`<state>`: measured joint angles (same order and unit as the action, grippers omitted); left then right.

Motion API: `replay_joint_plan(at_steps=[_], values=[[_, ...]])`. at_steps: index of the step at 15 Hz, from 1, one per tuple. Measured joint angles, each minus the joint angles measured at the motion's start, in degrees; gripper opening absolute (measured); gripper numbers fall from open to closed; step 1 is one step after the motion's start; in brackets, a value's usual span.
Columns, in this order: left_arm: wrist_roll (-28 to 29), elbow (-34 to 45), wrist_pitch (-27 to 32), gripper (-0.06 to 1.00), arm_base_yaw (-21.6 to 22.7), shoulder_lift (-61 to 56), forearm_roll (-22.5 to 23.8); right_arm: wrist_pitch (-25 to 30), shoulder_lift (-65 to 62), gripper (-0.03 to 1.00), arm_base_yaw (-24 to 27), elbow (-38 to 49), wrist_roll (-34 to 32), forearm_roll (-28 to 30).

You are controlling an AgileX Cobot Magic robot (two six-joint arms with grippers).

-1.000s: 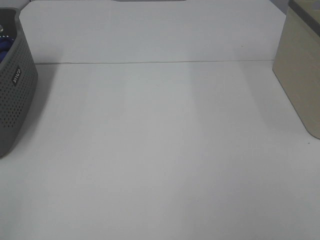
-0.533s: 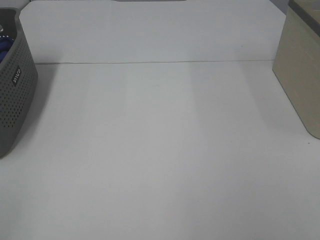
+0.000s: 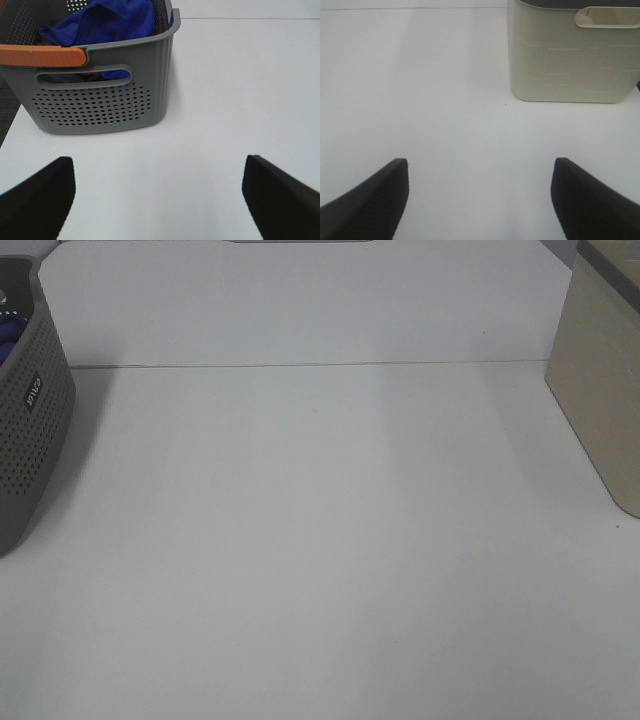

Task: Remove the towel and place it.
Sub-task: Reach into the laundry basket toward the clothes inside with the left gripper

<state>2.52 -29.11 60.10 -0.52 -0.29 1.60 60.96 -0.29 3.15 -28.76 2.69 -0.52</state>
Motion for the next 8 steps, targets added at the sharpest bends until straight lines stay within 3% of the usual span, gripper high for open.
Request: replay_joint_plan(at_steps=[4,6,8], values=[[-4.8,-1.7,2.1,0.83,0.0,3.3,-0.2,0.0,0.0,0.76,0.0,0.0,0.0,0.0],[-13.8,-10.0,9.1,0.83,0.0,14.5,-0.9,0.0,0.0,0.76,0.0,0.0,0.0,0.0],[-16.3,-15.8,9.7,0.82,0.0,22.3,-1.1,0.0,0.0,0.76,0.0,0.0,0.0,0.0]])
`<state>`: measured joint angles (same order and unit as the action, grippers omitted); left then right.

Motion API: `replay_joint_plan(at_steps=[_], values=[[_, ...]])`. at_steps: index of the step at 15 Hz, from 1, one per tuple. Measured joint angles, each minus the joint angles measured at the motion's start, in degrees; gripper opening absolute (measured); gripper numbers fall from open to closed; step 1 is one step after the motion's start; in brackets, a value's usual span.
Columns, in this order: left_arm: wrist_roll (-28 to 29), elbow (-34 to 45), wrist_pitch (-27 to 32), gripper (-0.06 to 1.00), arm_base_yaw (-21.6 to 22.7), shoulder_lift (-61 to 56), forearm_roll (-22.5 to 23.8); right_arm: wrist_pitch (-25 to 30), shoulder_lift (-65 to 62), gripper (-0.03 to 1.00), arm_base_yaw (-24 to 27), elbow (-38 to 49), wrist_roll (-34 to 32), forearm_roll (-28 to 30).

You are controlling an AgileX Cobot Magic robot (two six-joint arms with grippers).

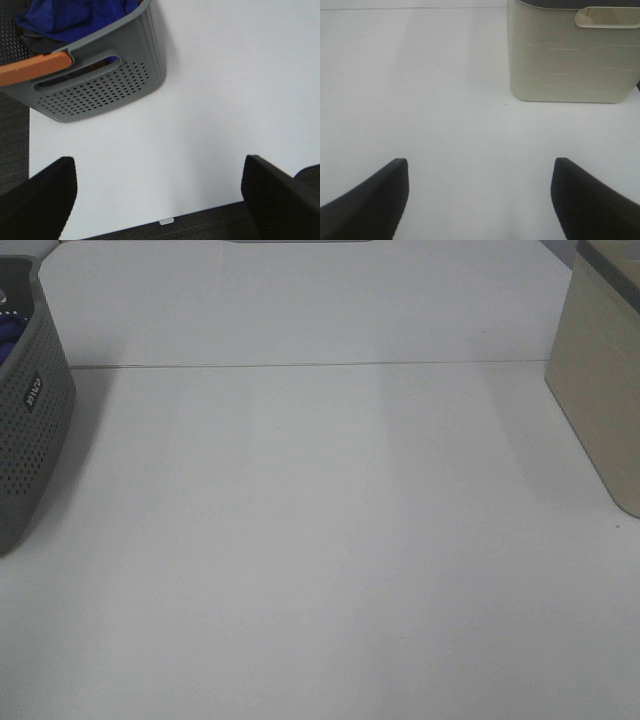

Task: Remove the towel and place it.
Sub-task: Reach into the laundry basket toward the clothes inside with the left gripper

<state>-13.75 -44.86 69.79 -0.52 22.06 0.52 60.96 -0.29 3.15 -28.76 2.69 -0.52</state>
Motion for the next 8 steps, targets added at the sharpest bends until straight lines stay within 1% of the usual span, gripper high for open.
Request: replay_joint_plan(at_steps=[1,3,4,6,7,8], values=[[-1.2,-1.7,0.1,0.82,0.0,2.1,0.1,0.0,0.0,0.76,0.0,0.0,0.0,0.0],[-7.2,-8.9,0.3,0.82,0.0,10.9,1.5,0.0,0.0,0.76,0.0,0.0,0.0,0.0],[-10.7,-12.9,0.3,0.82,0.0,16.2,3.2,0.0,0.0,0.76,0.0,0.0,0.0,0.0],[-15.8,-20.6,0.3,0.82,0.0,25.8,7.0,0.0,0.0,0.76,0.0,0.0,0.0,0.0],[-17.6,-24.9,0.3,0.82,0.0,31.3,9.3,0.0,0.0,0.76,0.0,0.0,0.0,0.0],[-18.3,-27.2,0.3,0.82,0.0,34.0,10.6,0.0,0.0,0.76,0.0,0.0,0.0,0.0]])
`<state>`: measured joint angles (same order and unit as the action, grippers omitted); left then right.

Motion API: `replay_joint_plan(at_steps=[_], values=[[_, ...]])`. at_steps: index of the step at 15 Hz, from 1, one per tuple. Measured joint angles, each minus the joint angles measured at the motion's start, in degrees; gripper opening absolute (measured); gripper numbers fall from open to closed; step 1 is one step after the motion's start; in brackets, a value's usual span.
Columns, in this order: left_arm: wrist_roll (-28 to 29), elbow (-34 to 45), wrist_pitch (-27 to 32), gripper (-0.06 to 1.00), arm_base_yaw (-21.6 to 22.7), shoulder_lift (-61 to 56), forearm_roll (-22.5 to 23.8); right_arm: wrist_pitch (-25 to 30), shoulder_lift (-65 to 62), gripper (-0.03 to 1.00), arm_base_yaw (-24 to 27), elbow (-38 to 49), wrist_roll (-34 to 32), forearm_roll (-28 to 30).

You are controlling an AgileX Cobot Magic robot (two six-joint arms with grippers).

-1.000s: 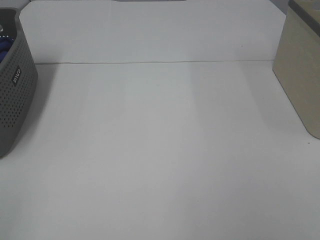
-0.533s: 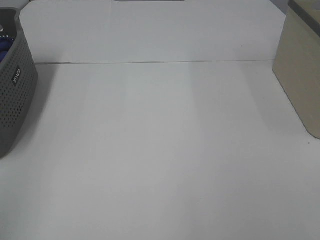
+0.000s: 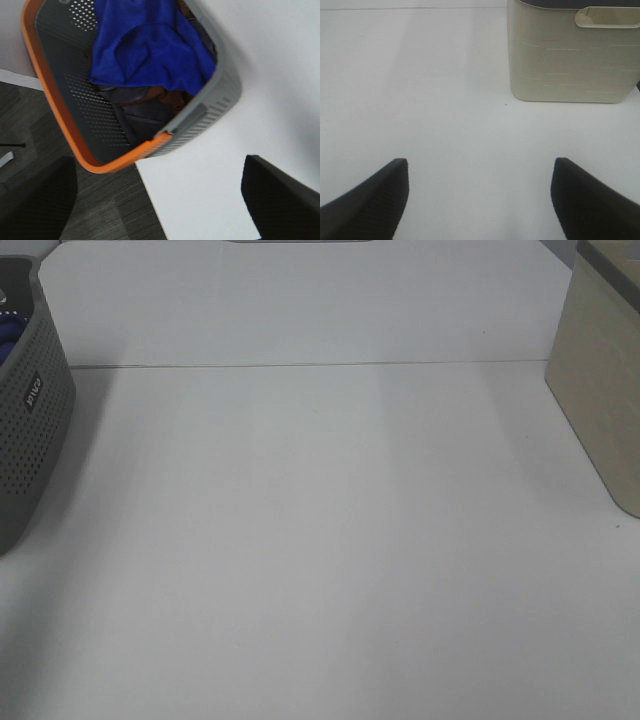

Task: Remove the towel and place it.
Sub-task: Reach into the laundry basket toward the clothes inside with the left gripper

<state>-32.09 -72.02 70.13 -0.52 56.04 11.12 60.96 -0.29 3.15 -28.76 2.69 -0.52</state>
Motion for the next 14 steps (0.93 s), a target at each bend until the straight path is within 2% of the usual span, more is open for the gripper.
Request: replay_joint_plan(at_steps=[1,2,3,5,7,11,13,14], values=[[-1.7,-3.8,0.0,0.82,0.0,5.0,1.9,0.0,0.0,0.76,0.0,0.0,0.0,0.0],[-9.5,-11.0,-0.1,0.82,0.0,15.6,2.8,0.0,0.0,0.76,0.0,0.0,0.0,0.0],[-13.9,-14.7,-0.1,0.82,0.0,20.2,2.9,0.0,0.0,0.76,0.0,0.0,0.0,0.0],[-17.3,-20.8,-0.2,0.82,0.0,28.8,4.4,0.0,0.0,0.76,0.0,0.0,0.0,0.0],[-17.9,-24.1,-0.2,0.81,0.0,34.5,6.5,0.0,0.0,0.76,0.0,0.0,0.0,0.0],[-23.5,-25.3,-0.4,0.79,0.0,44.7,15.0,0.0,0.0,0.76,0.0,0.0,0.0,0.0],[-26.7,-25.3,-3.6,0.79,0.0,49.6,20.2,0.0,0.0,0.76,0.0,0.0,0.0,0.0],[-27.6,-25.3,-4.8,0.79,0.0,51.3,21.4,0.0,0.0,0.76,0.0,0.0,0.0,0.0]])
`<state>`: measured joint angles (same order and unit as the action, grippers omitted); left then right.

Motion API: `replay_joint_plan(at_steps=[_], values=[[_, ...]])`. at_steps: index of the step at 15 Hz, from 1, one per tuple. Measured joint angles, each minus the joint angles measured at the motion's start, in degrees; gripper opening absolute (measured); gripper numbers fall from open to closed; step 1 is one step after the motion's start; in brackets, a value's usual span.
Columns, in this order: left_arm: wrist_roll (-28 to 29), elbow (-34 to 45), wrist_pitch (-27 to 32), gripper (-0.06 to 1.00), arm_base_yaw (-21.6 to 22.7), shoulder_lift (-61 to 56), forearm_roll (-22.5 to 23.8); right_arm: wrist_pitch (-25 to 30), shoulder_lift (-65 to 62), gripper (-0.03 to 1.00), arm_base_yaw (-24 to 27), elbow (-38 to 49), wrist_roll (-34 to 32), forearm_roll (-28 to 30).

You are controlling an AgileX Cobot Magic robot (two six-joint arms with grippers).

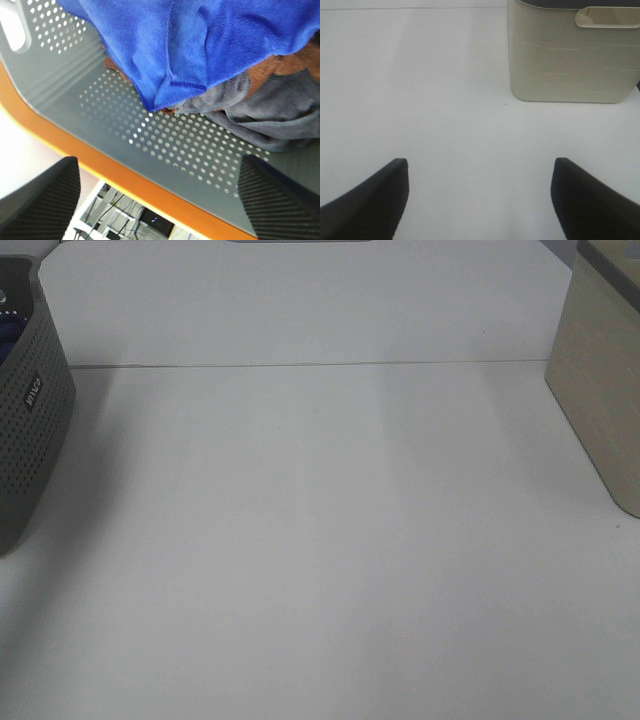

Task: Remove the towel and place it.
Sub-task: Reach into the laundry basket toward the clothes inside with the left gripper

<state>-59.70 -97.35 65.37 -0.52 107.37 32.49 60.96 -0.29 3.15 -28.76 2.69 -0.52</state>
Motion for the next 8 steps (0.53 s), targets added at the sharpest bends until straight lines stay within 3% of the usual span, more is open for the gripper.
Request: replay_joint_plan(at_steps=[8], values=[[-1.0,0.0,-6.1,0.78,0.0,13.1,5.2,0.0,0.0,0.76,0.0,0.0,0.0,0.0]])
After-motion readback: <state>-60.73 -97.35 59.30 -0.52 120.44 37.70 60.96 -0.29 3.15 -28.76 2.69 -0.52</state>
